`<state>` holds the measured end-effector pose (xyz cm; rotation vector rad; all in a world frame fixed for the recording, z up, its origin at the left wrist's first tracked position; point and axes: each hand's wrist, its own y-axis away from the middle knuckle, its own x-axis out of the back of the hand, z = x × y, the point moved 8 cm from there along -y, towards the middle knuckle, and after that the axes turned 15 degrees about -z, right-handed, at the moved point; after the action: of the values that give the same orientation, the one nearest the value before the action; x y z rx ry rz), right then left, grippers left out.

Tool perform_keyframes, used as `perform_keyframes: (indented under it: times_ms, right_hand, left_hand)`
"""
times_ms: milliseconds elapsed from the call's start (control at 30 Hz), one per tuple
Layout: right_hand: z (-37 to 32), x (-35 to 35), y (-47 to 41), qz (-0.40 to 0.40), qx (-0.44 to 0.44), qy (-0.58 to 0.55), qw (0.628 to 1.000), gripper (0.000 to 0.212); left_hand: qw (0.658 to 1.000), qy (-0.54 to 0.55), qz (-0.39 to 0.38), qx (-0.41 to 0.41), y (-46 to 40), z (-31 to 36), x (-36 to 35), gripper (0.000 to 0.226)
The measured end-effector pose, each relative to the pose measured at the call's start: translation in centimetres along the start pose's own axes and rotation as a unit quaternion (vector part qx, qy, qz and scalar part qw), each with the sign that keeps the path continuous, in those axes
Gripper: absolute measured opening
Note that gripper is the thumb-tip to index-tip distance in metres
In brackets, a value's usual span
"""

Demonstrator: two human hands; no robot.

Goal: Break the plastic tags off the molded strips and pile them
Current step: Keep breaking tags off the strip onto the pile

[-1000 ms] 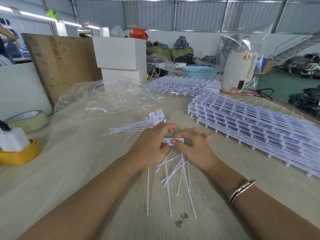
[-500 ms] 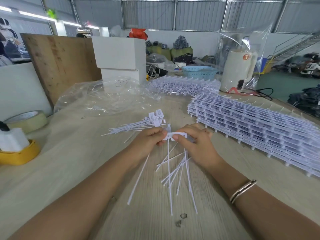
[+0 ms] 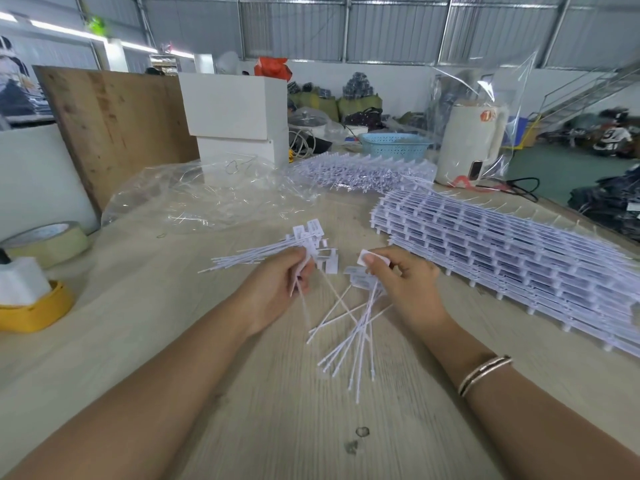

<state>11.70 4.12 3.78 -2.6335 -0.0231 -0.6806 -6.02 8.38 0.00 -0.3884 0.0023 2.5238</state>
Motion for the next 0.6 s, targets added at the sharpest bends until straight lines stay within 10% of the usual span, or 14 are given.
perform_keyframes:
  times_ms: [167,600]
  right_hand:
    - [1.7,0.0,-0.4,0.024,-0.095,0.226,0.969,0.015]
    - [-1.1,-3.6,0.0,-0.109,0.038,0.185,0.976,0.018]
  left_hand:
    - [0.950,-0.304,0.062,0.037,0.6,0.6,-0.4,0.037]
    - [0.932,-0.357,-0.013,-0.069,0.5,1.3,-3.4,0.028]
